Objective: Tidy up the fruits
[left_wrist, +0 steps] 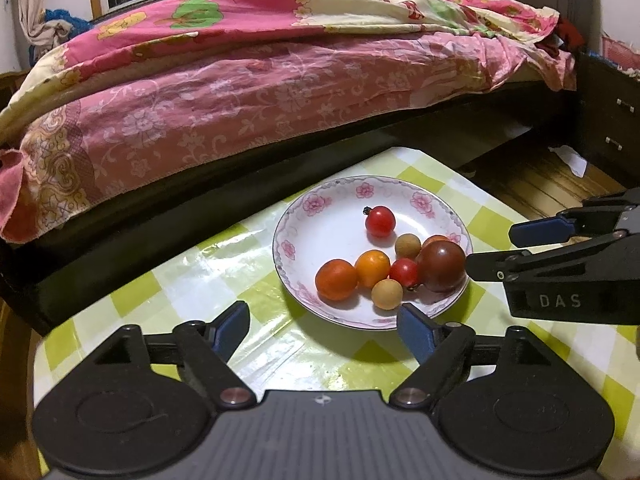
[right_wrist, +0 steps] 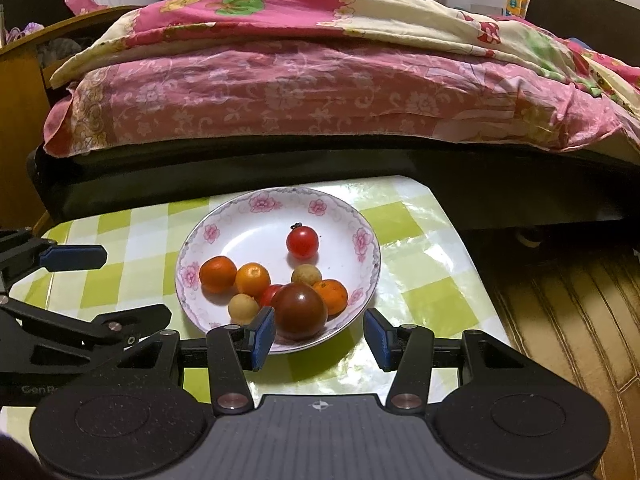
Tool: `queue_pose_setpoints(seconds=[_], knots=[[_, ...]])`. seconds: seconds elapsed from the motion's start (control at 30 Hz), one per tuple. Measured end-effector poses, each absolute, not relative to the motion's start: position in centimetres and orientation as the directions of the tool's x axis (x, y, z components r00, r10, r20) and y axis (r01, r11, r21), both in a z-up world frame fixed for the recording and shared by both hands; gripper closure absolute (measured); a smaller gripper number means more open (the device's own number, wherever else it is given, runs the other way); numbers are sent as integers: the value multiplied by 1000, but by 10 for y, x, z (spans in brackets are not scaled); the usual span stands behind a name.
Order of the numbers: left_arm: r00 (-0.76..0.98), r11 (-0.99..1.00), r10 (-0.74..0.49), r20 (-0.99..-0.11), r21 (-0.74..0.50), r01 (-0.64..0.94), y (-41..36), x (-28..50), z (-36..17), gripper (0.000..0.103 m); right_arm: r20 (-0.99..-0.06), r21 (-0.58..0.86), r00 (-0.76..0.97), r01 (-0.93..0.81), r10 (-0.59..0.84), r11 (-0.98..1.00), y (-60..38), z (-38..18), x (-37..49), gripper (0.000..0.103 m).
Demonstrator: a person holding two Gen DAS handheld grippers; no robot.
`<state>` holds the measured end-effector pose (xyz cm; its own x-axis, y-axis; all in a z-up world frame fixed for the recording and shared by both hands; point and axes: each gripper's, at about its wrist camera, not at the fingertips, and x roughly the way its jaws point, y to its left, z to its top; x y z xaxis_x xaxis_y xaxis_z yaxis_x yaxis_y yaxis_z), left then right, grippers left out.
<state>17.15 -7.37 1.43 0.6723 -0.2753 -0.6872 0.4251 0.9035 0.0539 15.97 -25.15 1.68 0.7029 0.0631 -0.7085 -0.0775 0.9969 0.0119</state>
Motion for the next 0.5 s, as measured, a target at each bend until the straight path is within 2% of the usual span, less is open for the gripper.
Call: queue_pose_setpoints(seconds=[0.33,0.5], knots=[[615,922,-287,-735,-38,385,-69,182,6,13,-710,-32,703,-72,28,997,-249,16,160,55],[618,927,-277,-735,-36,373,-67,182,5,11,-707,-57,707,-65,6,996,-248,16,160,54]])
